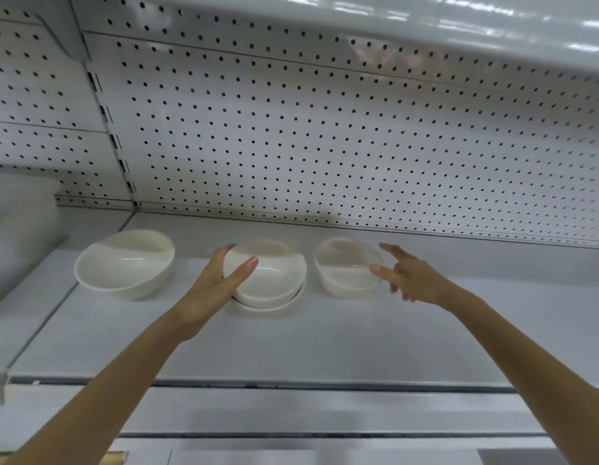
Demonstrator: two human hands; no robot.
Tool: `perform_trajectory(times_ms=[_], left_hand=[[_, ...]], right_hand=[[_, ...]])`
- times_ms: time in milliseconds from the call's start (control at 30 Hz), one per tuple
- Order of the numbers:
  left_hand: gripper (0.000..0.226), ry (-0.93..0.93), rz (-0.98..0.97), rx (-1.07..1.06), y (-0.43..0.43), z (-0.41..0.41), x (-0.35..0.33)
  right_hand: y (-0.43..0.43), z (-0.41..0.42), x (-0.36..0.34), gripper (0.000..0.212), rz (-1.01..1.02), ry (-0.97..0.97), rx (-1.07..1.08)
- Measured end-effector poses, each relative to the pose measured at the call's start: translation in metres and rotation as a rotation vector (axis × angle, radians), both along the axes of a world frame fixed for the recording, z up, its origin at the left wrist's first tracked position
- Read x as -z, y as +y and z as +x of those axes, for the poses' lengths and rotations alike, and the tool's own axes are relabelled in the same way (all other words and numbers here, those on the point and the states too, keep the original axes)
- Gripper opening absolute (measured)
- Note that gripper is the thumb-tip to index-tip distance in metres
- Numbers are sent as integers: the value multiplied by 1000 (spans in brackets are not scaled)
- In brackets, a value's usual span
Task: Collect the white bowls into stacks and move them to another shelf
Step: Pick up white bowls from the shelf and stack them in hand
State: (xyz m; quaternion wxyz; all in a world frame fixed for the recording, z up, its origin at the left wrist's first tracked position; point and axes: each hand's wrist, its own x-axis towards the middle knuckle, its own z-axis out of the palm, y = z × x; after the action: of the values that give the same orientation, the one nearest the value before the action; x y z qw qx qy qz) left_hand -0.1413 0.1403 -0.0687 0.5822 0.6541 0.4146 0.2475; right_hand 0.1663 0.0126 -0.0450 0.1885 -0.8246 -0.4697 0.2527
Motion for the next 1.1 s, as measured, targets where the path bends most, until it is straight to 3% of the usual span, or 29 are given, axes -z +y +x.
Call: perform_trajectory(times_ms=[67,200,367,467,667,800,1033,1100], left_hand=[[112,17,9,16,0,0,-1],[83,37,34,12,-2,-1,-4],[74,19,57,-34,-5,-1,-10],[55,9,104,-82,-5,-4,-16],[45,-23,226,-106,1,-15,-37],[29,-123,202,-118,-3,-13,-50],[64,-224,192,-62,-20,0,-54],[47,-221,176,-61,-21,2,-50]], right_hand=[[-2,-6,6,62,2,215,32],[-5,-16,17,51,112,573,154],[-10,-24,28,29,140,893,252],[-11,-26,26,25,194,928,276],[-3,-35,-9,24,327,929,248],[6,-58,-50,26,373,957,133],[22,-114,-65,17,235,882,-71],[27,-122,-60,26,215,862,-107]])
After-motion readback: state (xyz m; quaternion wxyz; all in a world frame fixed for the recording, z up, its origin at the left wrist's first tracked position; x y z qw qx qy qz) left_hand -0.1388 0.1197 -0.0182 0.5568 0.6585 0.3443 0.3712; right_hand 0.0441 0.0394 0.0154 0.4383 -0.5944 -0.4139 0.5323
